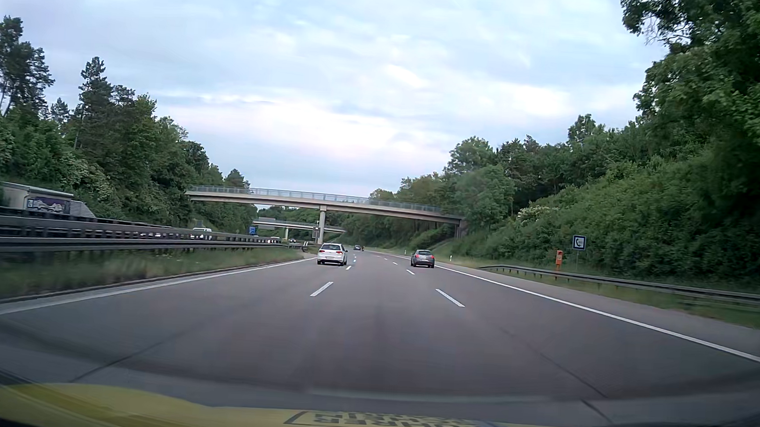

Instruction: Follow the waypoints while adhering to traffic rules and regulations

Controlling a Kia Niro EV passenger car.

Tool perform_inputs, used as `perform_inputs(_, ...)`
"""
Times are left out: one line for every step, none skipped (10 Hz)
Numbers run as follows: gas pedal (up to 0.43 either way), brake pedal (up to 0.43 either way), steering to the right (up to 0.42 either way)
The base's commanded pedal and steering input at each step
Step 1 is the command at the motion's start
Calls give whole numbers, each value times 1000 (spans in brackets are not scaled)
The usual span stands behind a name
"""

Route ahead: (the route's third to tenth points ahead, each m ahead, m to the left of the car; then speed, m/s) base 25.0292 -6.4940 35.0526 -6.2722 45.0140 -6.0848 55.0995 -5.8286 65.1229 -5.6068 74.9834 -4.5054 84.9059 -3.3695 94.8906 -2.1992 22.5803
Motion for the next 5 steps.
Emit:
perform_inputs(130, 0, -3)
perform_inputs(118, 0, -4)
perform_inputs(87, 0, -4)
perform_inputs(87, 0, -4)
perform_inputs(87, 0, -4)
